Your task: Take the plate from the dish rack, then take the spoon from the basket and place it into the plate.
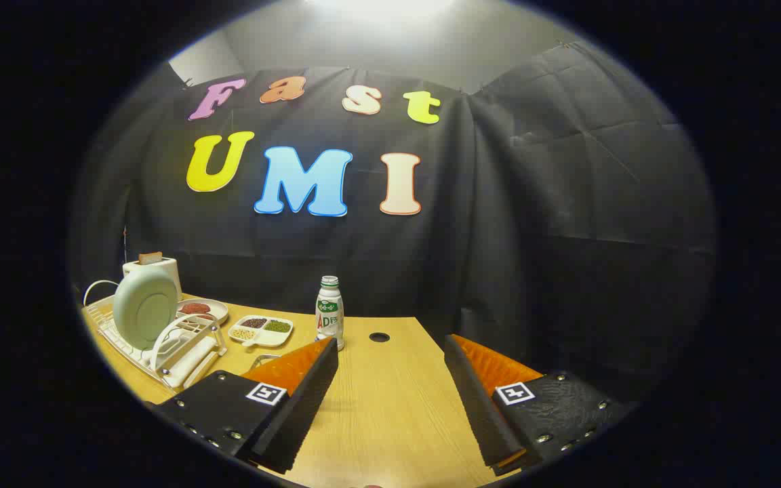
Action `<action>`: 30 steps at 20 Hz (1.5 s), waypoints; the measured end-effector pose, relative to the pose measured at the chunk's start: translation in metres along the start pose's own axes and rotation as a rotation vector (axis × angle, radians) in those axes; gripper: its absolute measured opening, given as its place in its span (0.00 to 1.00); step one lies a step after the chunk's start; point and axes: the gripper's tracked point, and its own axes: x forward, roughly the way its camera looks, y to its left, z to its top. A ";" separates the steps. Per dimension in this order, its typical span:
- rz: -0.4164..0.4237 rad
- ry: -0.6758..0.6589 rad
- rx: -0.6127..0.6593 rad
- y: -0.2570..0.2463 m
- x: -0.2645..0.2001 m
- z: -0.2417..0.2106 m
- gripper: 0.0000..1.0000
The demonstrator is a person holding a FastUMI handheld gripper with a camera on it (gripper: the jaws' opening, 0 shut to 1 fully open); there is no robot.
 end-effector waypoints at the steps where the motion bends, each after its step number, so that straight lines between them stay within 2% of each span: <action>1: -0.006 0.009 -0.002 0.009 -0.011 0.007 0.97; 6: -0.002 0.028 0.022 0.073 -0.046 0.053 0.97; 13: 0.112 -0.048 0.027 0.182 -0.061 0.129 0.96; 16: 0.158 -0.079 0.028 0.221 -0.056 0.147 0.97; 24: 0.226 -0.017 0.055 0.293 -0.028 0.141 0.97; 30: 0.221 0.075 0.077 0.323 0.000 0.119 0.97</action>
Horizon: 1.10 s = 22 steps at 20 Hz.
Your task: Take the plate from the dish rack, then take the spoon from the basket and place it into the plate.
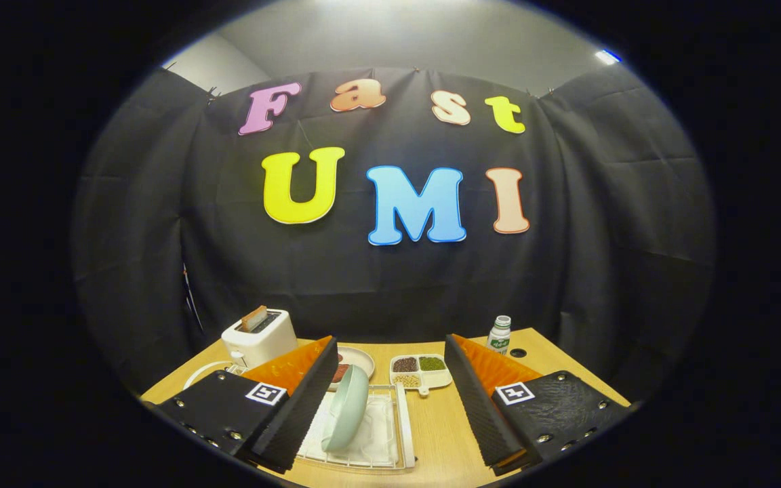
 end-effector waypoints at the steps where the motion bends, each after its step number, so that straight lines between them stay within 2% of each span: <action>1: 0.004 0.022 0.011 0.004 0.007 -0.005 0.97; 11: 0.047 0.288 0.089 0.045 0.071 -0.092 0.97; 14: 0.012 0.364 0.102 0.045 0.084 -0.114 0.97; 16: -0.010 0.423 0.113 0.045 0.090 -0.129 0.97; 21: 0.007 0.604 0.170 0.055 0.091 -0.164 0.97; 22: 0.003 0.641 0.177 0.055 0.092 -0.171 0.93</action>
